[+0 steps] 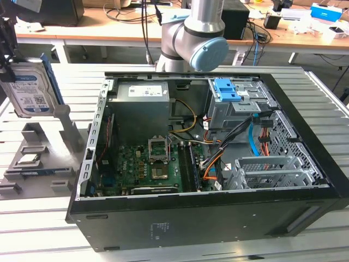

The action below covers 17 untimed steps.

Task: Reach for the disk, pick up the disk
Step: 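Pick up the disk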

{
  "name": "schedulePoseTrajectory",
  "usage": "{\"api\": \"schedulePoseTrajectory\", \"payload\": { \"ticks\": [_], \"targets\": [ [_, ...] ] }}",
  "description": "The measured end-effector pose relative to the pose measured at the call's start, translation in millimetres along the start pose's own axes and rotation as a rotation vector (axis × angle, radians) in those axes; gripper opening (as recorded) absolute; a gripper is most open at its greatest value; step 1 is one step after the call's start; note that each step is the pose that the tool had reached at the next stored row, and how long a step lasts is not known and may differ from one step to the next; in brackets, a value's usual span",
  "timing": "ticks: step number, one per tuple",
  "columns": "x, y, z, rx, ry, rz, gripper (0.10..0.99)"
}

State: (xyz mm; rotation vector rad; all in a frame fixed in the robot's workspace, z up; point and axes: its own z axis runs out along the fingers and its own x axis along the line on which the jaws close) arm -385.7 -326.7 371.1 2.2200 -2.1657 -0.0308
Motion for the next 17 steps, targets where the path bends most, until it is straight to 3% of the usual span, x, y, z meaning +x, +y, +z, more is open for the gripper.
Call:
{"api": "schedulePoseTrajectory", "payload": {
  "ticks": [17],
  "targets": [
    [0.5, -1.8, -32.7, -0.003, -0.0001, 0.0, 0.369]
  ]
}}
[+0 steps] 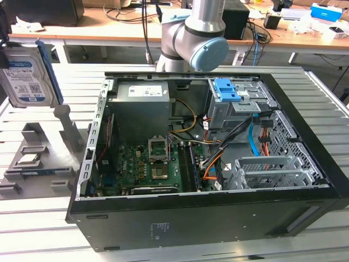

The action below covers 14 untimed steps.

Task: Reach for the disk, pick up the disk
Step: 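Pick up the disk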

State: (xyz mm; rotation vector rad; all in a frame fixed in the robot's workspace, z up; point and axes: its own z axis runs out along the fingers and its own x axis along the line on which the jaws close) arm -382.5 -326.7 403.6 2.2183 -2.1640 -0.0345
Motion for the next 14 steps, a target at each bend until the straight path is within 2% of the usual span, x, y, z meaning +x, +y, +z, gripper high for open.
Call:
{"api": "schedulePoseTrajectory", "payload": {
  "ticks": [3, 14],
  "targets": [
    [0.1, -0.1, -3.6, 0.0, -0.0001, 0.0, 0.369],
    [0.4, -1.4, -25.4, -0.003, -0.0001, 0.0, 0.369]
  ]
}}
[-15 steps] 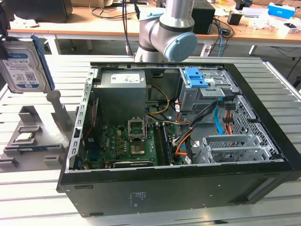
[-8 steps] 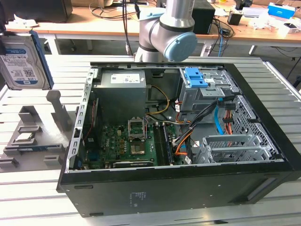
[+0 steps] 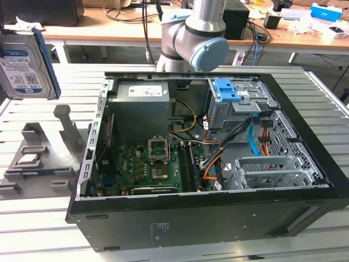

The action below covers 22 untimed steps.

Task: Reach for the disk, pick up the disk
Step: 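Pick up the disk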

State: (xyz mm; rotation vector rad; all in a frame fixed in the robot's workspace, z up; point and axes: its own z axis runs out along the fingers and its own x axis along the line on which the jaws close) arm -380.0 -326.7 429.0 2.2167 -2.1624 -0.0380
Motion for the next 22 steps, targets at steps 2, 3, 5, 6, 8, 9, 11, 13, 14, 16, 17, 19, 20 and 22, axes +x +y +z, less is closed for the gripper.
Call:
{"api": "schedulePoseTrajectory", "payload": {
  "ticks": [2, 3, 5, 6, 8, 9, 11, 13, 14, 16, 17, 19, 20, 22],
  "targets": [
    [0.0, -0.1, -3.0, 0.0, 0.0, 0.0, 0.369],
    [0.1, 0.0, -6.9, 0.0, 0.0, 0.0, 0.369],
    [0.2, 0.2, -13.9, 0.0, 0.0, 0.0, 0.369],
    [0.2, 0.2, -15.4, 0.0, 0.0, 0.0, 0.369],
    [0.3, 0.2, -19.8, -0.001, 0.0, 0.0, 0.369],
    [0.3, 0.3, -21.2, -0.001, 0.0, 0.0, 0.369],
    [0.4, 0.2, -26.1, -0.001, -0.0001, 0.0, 0.369],
    [0.5, 0.3, -33.5, -0.002, 0.0, 0.0, 0.369],
    [0.5, 0.3, -34.7, -0.002, -0.0001, 0.0, 0.369],
    [0.6, 0.3, -38.9, -0.002, 0.0, 0.0, 0.369],
    [0.6, 0.4, -41.5, -0.002, -0.0001, 0.0, 0.369],
    [0.7, 0.4, -45.3, -0.002, -0.0001, 0.0, 0.369],
    [0.7, 0.5, -47.4, -0.002, 0.0, 0.0, 0.369],
    [0.7, 0.6, -52.7, -0.002, 0.0, 0.0, 0.369]
  ]
}}
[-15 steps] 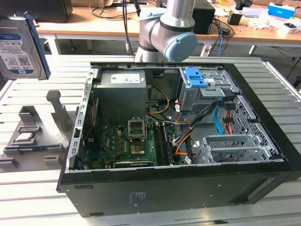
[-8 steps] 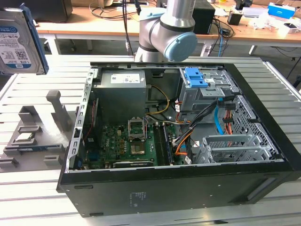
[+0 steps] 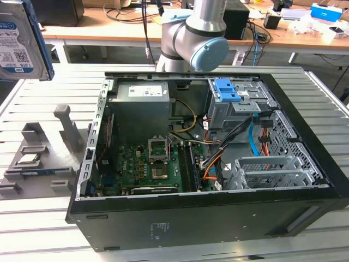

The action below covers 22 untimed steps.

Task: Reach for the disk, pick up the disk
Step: 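Pick up the disk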

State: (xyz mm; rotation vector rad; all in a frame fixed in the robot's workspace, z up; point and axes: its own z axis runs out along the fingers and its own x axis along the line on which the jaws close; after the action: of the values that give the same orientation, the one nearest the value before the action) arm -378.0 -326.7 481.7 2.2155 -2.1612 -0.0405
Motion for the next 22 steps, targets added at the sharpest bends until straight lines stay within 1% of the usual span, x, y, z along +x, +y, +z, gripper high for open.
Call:
{"api": "schedulePoseTrajectory", "payload": {
  "ticks": [2, 5, 6, 13, 14, 15, 19, 20, 22],
  "targets": [
    [0.2, 0.1, -9.1, 0.0, 0.0, 0.0, 0.369],
    [0.2, 0.3, -15.8, -0.001, 0.0, 0.0, 0.369],
    [0.2, 0.3, -16.9, -0.001, 0.0, 0.0, 0.369],
    [0.4, -0.4, -17.2, -0.001, -0.0008, 0.0, 0.369],
    [0.4, -3.1, -17.4, -0.001, -0.0008, 0.0, 0.369],
    [0.5, -9.1, -17.6, -0.001, -0.0008, 0.0, 0.369],
    [0.8, -23.3, -18.4, -0.001, -0.0008, 0.0, 0.369],
    [1.0, -29.9, -18.8, -0.001, -0.0008, 0.0, 0.369],
    [1.2, -39.2, -19.2, -0.001, -0.0009, 0.0, 0.369]
  ]
}}
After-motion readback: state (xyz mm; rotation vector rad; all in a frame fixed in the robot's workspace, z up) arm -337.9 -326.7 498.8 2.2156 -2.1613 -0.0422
